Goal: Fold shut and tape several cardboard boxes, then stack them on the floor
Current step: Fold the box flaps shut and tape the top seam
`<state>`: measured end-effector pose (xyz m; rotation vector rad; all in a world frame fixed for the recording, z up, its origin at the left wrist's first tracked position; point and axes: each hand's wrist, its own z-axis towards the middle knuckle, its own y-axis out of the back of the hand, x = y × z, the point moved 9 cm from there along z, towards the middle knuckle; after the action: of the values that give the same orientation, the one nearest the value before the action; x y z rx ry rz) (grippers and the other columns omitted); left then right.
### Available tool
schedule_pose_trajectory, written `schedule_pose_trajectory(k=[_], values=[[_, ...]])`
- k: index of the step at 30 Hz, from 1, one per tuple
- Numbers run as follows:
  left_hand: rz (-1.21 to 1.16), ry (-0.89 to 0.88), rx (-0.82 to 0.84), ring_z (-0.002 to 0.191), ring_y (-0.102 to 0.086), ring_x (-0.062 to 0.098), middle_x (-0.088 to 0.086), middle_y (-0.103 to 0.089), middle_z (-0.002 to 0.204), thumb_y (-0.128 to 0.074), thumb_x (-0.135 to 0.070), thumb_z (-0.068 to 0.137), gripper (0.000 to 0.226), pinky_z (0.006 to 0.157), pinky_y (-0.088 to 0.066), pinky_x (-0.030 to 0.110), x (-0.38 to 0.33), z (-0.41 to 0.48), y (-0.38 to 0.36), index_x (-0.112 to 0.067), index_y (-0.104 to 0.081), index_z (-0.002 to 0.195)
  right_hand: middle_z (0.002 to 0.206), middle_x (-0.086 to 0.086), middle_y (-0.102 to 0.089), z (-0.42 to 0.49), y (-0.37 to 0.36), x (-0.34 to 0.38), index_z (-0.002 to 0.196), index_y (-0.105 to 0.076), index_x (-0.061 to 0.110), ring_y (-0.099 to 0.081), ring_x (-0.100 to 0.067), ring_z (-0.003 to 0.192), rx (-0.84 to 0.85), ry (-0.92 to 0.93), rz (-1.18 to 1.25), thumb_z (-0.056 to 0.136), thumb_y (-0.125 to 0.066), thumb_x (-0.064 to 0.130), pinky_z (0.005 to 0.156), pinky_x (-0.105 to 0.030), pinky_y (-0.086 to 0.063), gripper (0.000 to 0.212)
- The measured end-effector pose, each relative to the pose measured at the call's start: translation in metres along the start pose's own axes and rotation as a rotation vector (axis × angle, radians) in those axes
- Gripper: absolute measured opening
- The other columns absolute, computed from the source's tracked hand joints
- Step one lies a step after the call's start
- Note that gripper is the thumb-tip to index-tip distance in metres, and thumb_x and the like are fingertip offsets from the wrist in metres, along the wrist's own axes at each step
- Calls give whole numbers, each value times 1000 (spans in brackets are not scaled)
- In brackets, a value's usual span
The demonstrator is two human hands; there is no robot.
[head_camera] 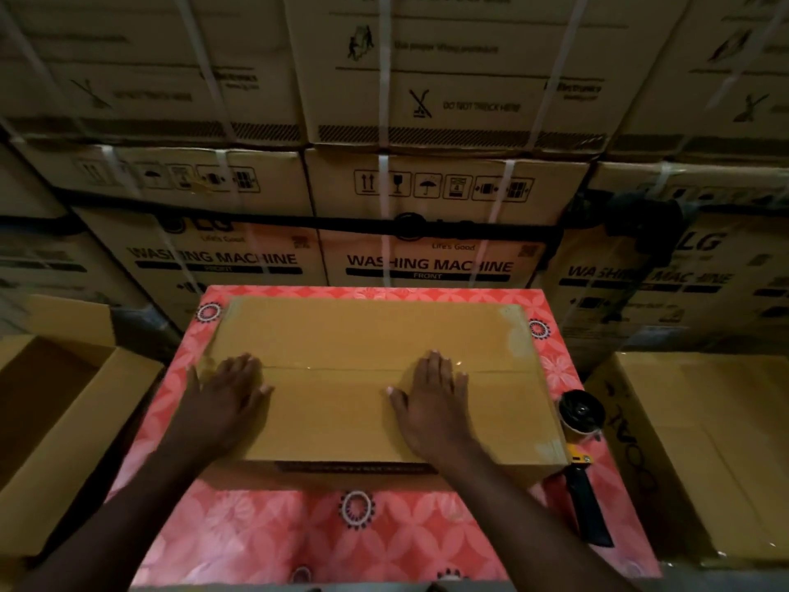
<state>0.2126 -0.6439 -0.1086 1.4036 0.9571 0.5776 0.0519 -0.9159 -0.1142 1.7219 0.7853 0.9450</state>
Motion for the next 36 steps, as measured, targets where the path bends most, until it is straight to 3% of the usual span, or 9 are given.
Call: schedule_pose_trajectory(k=[5,9,11,16,20,23,26,30,36], values=[[39,-185,-16,148,-35,26,-1,-36,160,-3,-77,93,92,116,-19,63,10,-9,-6,-19,-41,154,169,-18,-5,-7,-31,127,160,-14,1,1,-32,156,4,303,18,103,-31,58,124,-55,7,82],[88,-152,-97,142,-45,19,0,-48,153,-21,-59,98,70,119,18,47,51,-7,14,-20,-51,148,170,-13,-2,1,-38,138,161,-12,5,2,-28,157,9,271,-30,101,-21,61,124,-54,6,82],[87,-156,-105,133,-55,25,7,-59,143,-31,-51,98,63,117,24,37,57,-7,23,-12,-61,138,170,-12,0,10,-31,122,161,-10,6,3,-28,157,-8,166,-35,101,-18,61,124,-55,4,82],[-91,-192,-51,145,-39,34,7,-44,156,-26,-56,94,72,120,-17,58,66,-6,15,-14,-50,148,169,-19,2,12,-30,133,160,-8,1,4,-35,156,-50,14,-22,101,-18,59,123,-56,5,83],[-386,-137,-254,118,-66,29,12,-64,135,-42,-42,93,55,100,-49,37,79,-12,39,-12,-67,131,167,-25,-6,-6,-53,206,158,-17,-3,0,-40,155,-75,156,51,91,-11,58,123,-58,4,91],[-565,-22,-424,111,-69,27,13,-71,123,-63,-17,92,33,96,-49,31,89,-10,55,-8,-72,122,166,-26,-11,-13,-61,261,156,-22,-4,-4,-41,155,-74,293,86,98,-31,52,123,-59,2,81],[-807,103,-306,117,-65,19,8,-68,128,-69,-1,91,41,97,-47,28,103,8,35,-8,-65,131,167,-17,-16,-12,-57,300,158,-21,4,-5,-31,156,-52,432,188,100,-45,41,125,-53,2,73],[-1075,246,-198,125,-59,22,8,-60,137,-66,3,92,50,102,-46,33,113,31,24,-4,-55,140,169,-17,-6,4,-51,291,160,-13,2,2,-33,156,-94,244,224,99,-44,48,124,-53,8,82],[-860,126,-99,127,-57,29,12,-57,142,-78,-12,86,65,108,-46,47,96,116,36,-8,-49,144,167,-25,0,-13,-71,331,159,1,1,7,-44,153,-76,253,73,90,-48,65,120,-64,6,106]])
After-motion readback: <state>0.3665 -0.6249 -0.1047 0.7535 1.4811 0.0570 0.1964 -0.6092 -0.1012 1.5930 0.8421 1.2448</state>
